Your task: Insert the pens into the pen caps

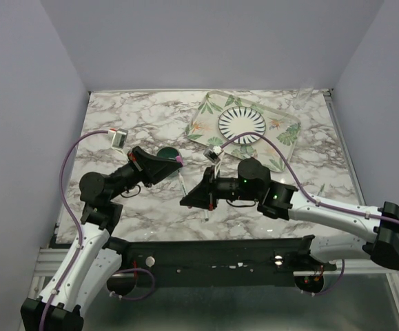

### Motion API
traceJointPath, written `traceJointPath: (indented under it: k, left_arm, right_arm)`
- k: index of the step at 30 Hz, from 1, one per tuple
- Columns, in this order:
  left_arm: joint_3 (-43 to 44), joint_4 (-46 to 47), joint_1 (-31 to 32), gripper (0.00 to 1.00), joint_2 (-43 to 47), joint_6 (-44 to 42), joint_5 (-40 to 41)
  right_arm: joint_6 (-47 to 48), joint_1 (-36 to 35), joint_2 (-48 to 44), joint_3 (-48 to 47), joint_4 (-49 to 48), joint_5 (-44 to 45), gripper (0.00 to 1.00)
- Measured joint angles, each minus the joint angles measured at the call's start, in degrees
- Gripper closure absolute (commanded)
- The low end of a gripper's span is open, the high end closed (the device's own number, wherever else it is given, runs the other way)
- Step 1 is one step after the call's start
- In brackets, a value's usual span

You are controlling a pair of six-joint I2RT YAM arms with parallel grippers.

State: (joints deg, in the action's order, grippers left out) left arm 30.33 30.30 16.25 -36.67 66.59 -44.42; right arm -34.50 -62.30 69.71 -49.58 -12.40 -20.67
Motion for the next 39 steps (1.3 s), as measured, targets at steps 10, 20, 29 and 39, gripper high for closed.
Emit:
traceJointPath:
  k: [10, 20, 29, 39]
  left_arm:
    - [-0.26, -0.83, 0.00, 1.00, -0.04, -0.83, 0.04]
    - [-0.26, -2.47, 0.00, 1.00, 0.02, -1.90, 0.13]
    - [-0.17, -3.41, 0.00, 1.00, -0.28, -2.34, 0.42]
    - [0.04, -4.35, 0.00, 1.00, -0.33, -1.99, 1.64]
  right_arm:
    - [-0.17, 0.00, -1.29, 0.22, 0.02, 1.42, 0.99]
    - [-0.17, 0.00, -1.90, 1.03, 0.04, 2.01, 0.99]
    - [-0.20, 0.00, -3.34, 1.53, 0.07, 2.86, 0.99]
    - [-0.44, 0.00, -3.26, 1.55, 0.09, 3.21, 0.99]
